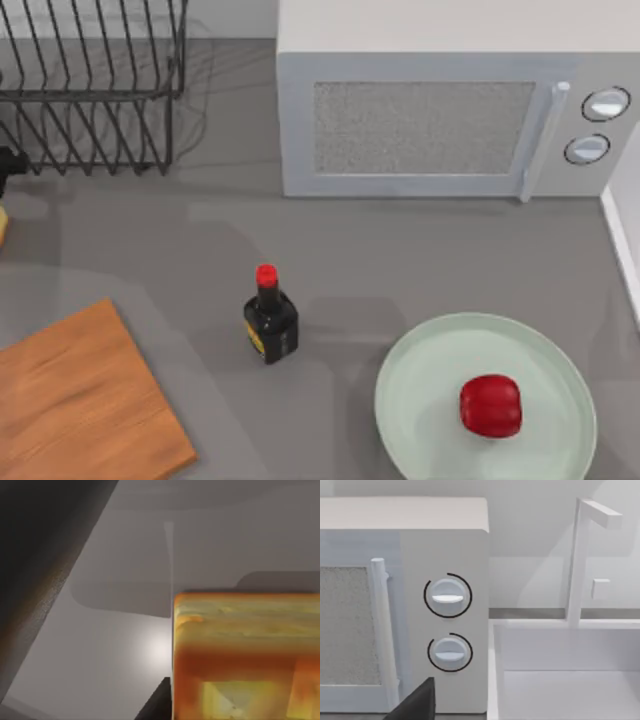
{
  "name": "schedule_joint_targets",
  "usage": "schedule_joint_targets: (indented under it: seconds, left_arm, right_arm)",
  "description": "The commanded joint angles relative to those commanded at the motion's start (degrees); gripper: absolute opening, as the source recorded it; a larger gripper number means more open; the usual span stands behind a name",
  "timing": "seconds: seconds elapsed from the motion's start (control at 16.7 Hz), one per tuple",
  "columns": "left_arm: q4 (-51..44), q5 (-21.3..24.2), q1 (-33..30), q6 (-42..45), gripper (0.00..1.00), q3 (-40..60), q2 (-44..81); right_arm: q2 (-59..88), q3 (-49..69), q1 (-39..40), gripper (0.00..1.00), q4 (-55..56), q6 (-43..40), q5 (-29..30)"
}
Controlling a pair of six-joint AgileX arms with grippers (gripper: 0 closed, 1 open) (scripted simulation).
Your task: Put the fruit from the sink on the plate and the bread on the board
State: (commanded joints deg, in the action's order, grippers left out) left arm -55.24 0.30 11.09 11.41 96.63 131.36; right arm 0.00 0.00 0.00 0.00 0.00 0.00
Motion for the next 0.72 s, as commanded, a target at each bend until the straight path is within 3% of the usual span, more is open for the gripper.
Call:
schedule_joint_targets:
  seconds: [0.06,0.24,0.72]
  left_arm:
    - [-0.3,-0.1,-0.1,0.5,0.0,-0.8,-5.4]
    - [-2.2,-0.1,-0.1,0.5,0.0,1.0,-5.5]
    - [-18.5,-0.2,-0.2,0.4,0.0,15.4,-7.4]
  right_arm:
    - [0.0,0.0,0.0,1.0,0.0,0.0,0.0]
    - [0.0,0.0,0.0,1.0,0.0,0.0,0.0]
    - [0.0,0.0,0.0,1.0,0.0,0.0,0.0]
